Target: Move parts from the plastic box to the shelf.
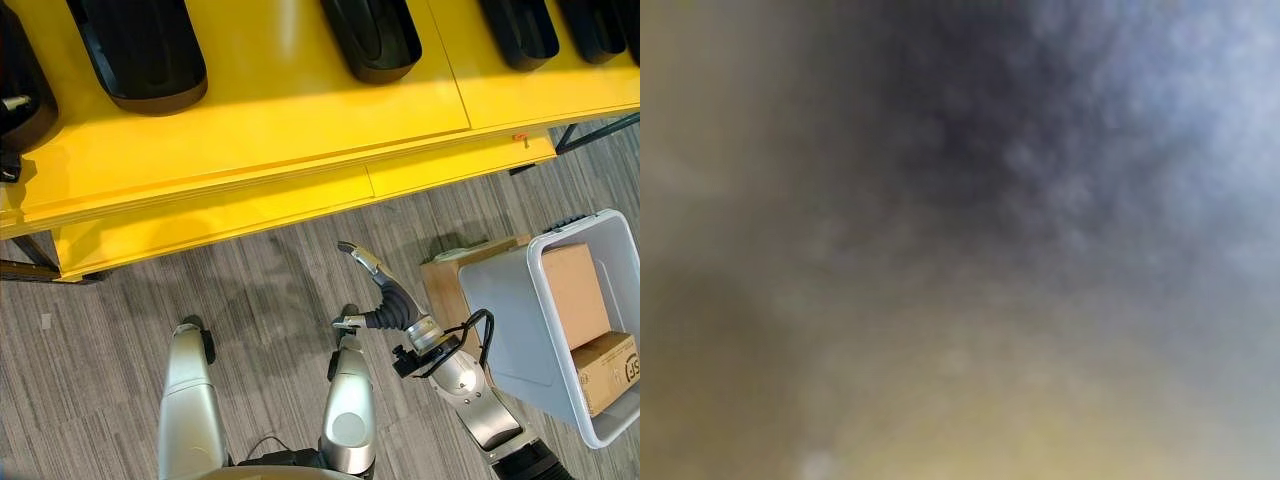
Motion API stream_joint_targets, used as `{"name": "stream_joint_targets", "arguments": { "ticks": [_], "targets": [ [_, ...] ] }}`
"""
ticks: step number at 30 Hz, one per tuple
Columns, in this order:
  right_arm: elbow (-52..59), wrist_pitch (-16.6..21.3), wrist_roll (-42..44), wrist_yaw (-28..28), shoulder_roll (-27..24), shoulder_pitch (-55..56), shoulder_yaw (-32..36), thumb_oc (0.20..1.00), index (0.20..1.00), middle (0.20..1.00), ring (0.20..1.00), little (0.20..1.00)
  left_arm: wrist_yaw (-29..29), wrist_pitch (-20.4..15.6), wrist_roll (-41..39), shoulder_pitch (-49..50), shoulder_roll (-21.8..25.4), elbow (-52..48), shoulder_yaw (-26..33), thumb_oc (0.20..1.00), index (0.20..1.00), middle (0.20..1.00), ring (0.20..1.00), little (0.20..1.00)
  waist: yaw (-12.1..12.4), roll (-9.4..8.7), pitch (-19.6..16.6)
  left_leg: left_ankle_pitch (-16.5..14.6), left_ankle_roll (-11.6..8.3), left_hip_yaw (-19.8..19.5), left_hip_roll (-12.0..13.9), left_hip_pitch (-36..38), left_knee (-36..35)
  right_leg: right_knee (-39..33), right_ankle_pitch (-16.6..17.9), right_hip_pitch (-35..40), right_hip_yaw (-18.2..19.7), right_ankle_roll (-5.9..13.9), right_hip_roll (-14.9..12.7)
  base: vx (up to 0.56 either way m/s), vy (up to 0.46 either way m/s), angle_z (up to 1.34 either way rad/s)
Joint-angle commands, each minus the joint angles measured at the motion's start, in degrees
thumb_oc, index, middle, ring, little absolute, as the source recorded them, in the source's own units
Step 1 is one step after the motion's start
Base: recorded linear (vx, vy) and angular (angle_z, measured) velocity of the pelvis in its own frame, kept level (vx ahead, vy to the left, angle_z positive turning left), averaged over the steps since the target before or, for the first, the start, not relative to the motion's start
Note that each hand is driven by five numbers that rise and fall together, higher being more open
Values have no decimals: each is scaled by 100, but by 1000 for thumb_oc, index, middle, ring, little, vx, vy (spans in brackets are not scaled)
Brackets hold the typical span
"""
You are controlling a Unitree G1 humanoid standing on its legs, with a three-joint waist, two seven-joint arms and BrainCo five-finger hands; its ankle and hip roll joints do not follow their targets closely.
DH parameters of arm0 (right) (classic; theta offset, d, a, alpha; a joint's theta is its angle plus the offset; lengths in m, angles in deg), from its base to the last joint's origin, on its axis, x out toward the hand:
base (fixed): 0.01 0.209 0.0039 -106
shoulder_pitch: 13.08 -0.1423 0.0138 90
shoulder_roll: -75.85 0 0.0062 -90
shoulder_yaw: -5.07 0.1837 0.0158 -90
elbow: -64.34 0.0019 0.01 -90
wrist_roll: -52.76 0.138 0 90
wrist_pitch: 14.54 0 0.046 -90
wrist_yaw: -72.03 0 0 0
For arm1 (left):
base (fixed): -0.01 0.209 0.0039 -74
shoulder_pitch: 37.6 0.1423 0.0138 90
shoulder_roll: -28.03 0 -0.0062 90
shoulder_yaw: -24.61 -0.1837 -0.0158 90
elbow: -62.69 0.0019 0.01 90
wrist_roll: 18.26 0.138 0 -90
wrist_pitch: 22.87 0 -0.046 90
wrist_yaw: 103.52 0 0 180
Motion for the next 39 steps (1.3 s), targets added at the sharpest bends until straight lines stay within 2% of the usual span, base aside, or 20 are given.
{"name": "stream_joint_targets", "arguments": {
  "ticks": [1,5,9,16,23,28,32,33,34,36,37,38,39],
  "targets": [
    [234,296,192,-31,-177,5,464,1000,1000,1000,1000,1000,72,128,-91,372,22,627,135,1000,1000,1000,1000,1000,214,-85,35,459,227,542,-202,362,-965,1030,-475,-184,7,225,-197,0,0,0],
    [212,296,192,-29,-179,-7,470,1000,1000,1000,1000,1000,43,128,-185,361,51,665,225,1000,1000,1000,1000,1000,230,-81,19,465,226,531,-201,380,-998,1002,-463,-145,-21,235,-191,0,0,0],
    [185,293,176,-24,-178,26,553,1000,1000,1000,1000,1000,92,121,-104,283,304,649,157,1000,1000,1000,1000,1000,251,-85,-10,452,240,509,-206,361,-991,957,-433,-110,-38,251,-190,0,0,0],
    [124,358,98,-72,-207,163,751,1000,1000,1000,1000,1000,106,155,1530,-430,983,295,-1338,1000,1000,1000,1000,1000,243,-32,-23,423,282,547,-232,265,-927,845,-293,-85,-47,323,-241,1,27,6],
    [109,399,7,-60,-238,208,842,1000,1000,1000,1000,1000,94,66,2125,-404,1338,-158,-1784,1000,1000,1000,1000,1000,281,49,17,368,332,605,-257,214,-843,826,-198,-112,-13,376,-310,3,37,0],
    [168,517,-42,-113,-325,237,969,1000,1000,1000,1000,1000,-492,42,3030,-407,1765,-829,-2083,1000,1000,1000,1000,1000,303,89,-29,370,337,620,-262,199,-824,880,-247,-160,-7,375,-336,0,0,0],
    [139,542,-22,-130,-306,291,1105,1000,1000,1000,1000,1000,-655,-100,2947,-188,2214,-2122,-1717,1000,1000,1000,1000,1000,384,154,-76,378,328,599,-285,238,-867,909,-308,-153,-18,354,-350,0,0,0],
    [126,537,-34,-131,-295,291,1125,1000,1000,1000,1000,1000,-726,-125,2876,-164,2276,-2118,-1600,1000,1000,1000,1000,1000,401,166,-95,380,325,597,-292,248,-883,914,-315,-158,-18,351,-356,0,0,0],
    [98,540,-43,-136,-317,318,1175,1000,1000,1000,1000,1000,-875,-213,2918,-69,2483,-2395,-1389,1000,1000,1000,1000,1000,394,224,-147,389,317,603,-308,283,-916,925,-340,-157,-13,350,-358,0,0,0],
    [94,554,-29,-97,-319,362,1272,1000,1000,1000,1000,1000,-956,-236,3123,-70,2811,-2938,-1335,1000,1000,1000,1000,1000,431,288,-214,396,305,595,-313,337,-953,941,-376,-137,-17,346,-369,-9,19,-6],
    [86,548,-40,-98,-297,397,1324,1000,1000,1000,1000,1000,-970,-253,3141,-43,2900,-3027,-1268,1000,1000,1000,1000,1000,433,289,-214,559,354,646,-341,301,-1003,905,-263,-176,-54,296,-409,-50,19,-5],
    [65,537,-53,-92,-284,420,1364,1000,1000,1000,1000,1000,-990,-274,3188,6,2990,-3182,-1187,1000,1000,1000,1000,1000,439,304,-238,561,351,649,-351,324,-1018,901,-267,-158,-61,299,-417,32,2,1],
    [43,534,-66,-61,-265,495,1457,1000,1000,1000,1000,1000,-1030,-289,3343,103,3213,-3433,-1044,1000,1000,1000,1000,1000,457,359,-329,427,294,607,-352,452,-1069,897,-365,-61,-38,365,-408,28,-4,7]
  ]
}}
